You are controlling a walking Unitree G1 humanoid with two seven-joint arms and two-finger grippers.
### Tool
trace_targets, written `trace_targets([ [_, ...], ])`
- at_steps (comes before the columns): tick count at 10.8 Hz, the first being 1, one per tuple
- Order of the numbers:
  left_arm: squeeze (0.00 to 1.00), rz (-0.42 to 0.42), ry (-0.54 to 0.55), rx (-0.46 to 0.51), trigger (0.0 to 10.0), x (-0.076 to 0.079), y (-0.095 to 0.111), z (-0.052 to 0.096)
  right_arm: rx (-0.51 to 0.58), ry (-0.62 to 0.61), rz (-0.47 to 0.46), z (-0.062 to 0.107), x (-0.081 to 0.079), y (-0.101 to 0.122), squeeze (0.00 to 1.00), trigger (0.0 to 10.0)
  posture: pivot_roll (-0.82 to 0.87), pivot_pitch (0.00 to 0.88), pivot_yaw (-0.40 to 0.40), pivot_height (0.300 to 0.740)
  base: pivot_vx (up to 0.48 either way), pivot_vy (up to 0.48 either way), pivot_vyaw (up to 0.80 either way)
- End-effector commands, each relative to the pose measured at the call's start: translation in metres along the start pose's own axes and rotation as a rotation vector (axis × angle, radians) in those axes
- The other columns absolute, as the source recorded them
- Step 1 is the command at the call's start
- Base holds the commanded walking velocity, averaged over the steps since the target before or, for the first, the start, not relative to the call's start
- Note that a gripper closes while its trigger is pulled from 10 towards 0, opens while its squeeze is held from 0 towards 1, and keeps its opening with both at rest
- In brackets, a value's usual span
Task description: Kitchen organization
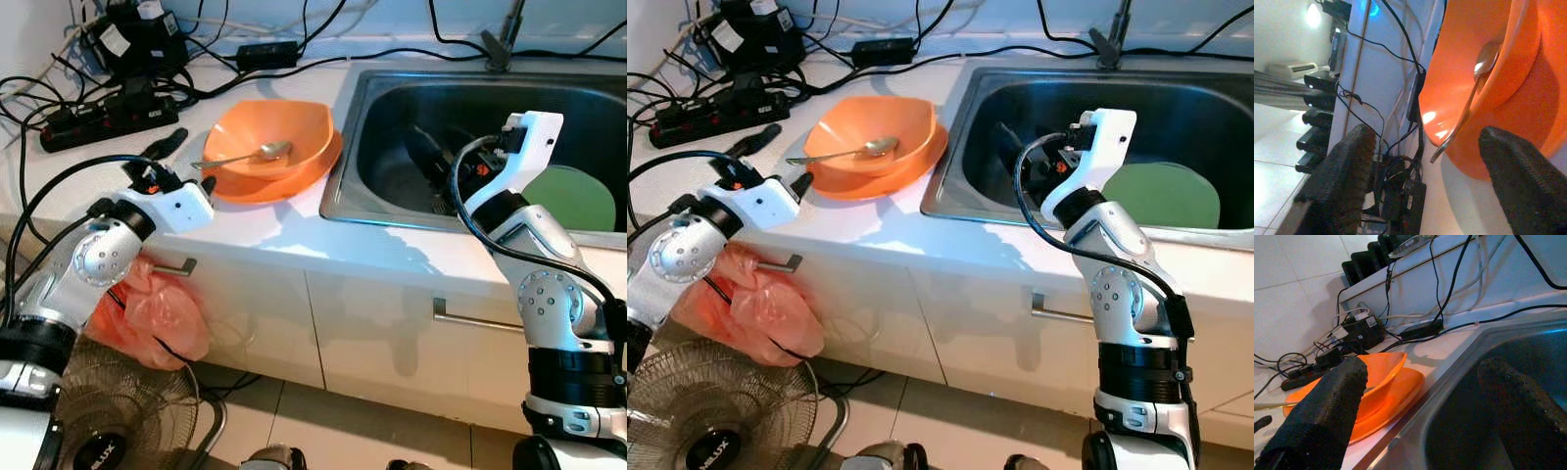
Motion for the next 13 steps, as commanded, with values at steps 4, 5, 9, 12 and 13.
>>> trace_targets([
  [4,0.00,-0.013,-0.058,0.006,0.0,0.005,-0.004,-0.001,0.013,0.011,0.003,-0.001,-0.005,0.004,0.00,10.0,0.11,0.106,0.127,0.740,0.000,0.000,0.00],
  [5,0.00,-0.015,-0.070,0.009,0.0,0.008,-0.003,-0.002,0.014,0.010,0.004,-0.001,-0.005,0.004,0.00,10.0,0.11,0.107,0.129,0.740,0.000,0.000,0.00],
  [9,0.00,-0.014,-0.090,0.014,0.0,0.011,-0.003,-0.003,0.018,0.000,0.003,0.000,-0.003,0.004,0.00,10.0,0.11,0.107,0.133,0.740,0.000,0.000,0.00],
  [12,0.00,-0.014,-0.095,0.014,0.0,0.012,-0.004,-0.004,0.020,-0.004,0.001,0.001,-0.003,0.004,0.00,10.0,0.11,0.107,0.133,0.740,0.000,0.000,0.00],
  [13,0.00,-0.019,-0.093,0.012,0.0,0.012,-0.004,-0.004,0.019,-0.004,0.000,0.001,-0.003,0.003,0.00,10.0,0.11,0.110,0.134,0.740,0.000,0.000,0.00],
])
Point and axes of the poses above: a point about 5 cm out from each wrist's last joint towards the gripper, its own z axis pointing back from the gripper into the wrist, its own y axis along the axis of the wrist's last joint, x = y × z, the point moved 5 cm from there along -z, pointing out of the wrist towards the gripper, and after that the axes turned 15 degrees about -z, right-handed, at the moved point
